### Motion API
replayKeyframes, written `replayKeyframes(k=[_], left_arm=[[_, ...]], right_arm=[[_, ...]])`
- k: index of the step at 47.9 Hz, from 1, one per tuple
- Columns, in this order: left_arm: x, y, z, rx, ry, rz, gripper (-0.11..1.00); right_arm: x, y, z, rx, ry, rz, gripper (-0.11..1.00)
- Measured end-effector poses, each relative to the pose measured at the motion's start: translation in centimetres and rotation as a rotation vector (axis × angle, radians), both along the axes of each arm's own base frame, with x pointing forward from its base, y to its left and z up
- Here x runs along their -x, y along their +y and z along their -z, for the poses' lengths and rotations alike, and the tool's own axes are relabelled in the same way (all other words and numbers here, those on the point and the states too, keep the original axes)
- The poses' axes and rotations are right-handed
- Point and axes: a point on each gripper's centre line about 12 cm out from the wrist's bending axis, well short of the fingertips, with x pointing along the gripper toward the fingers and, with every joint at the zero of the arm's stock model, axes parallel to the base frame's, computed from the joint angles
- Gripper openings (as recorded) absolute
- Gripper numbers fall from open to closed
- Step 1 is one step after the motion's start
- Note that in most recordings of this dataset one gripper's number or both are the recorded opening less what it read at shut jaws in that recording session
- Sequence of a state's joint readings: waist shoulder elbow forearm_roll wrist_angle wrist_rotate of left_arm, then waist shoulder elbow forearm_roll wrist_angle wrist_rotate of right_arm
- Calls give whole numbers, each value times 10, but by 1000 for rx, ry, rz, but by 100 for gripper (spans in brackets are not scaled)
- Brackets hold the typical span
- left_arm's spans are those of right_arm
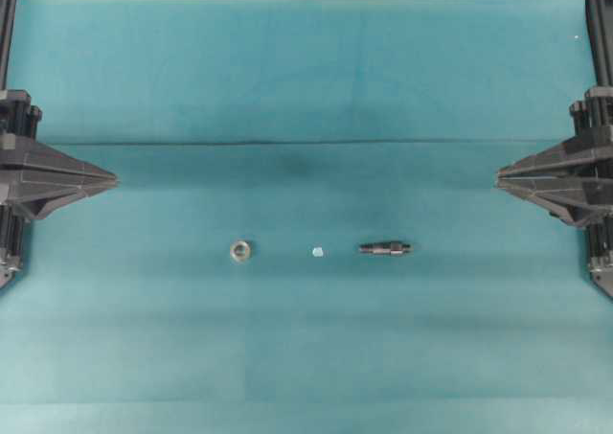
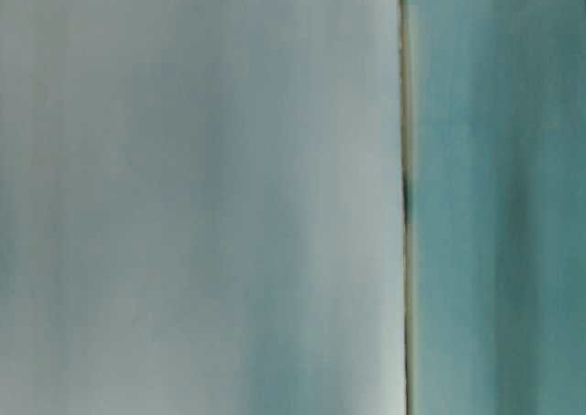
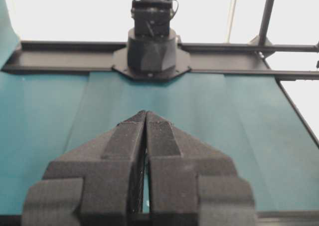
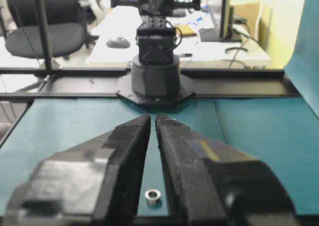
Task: Insert the washer onto the shaft with both hands.
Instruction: 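Move left gripper toward the silver washer and right gripper toward the black shaft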
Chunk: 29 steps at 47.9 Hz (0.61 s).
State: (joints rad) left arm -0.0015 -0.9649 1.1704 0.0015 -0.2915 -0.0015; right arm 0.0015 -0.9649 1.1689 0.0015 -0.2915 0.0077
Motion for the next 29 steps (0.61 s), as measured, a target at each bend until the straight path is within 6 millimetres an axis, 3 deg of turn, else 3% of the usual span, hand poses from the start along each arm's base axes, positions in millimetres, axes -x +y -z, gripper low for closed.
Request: replayKeyframes(k=[3, 11, 29], left_arm=[[-2, 0, -2, 25, -1, 5, 2], [-9, -3, -12, 54, -9, 19, 2], [-33, -6, -15, 61, 62, 32, 2]], right_arm=[[0, 0, 1, 0, 5, 2, 1], [-1, -2, 11, -55, 81, 10, -10], [-6, -3, 18, -146, 201, 20, -10]])
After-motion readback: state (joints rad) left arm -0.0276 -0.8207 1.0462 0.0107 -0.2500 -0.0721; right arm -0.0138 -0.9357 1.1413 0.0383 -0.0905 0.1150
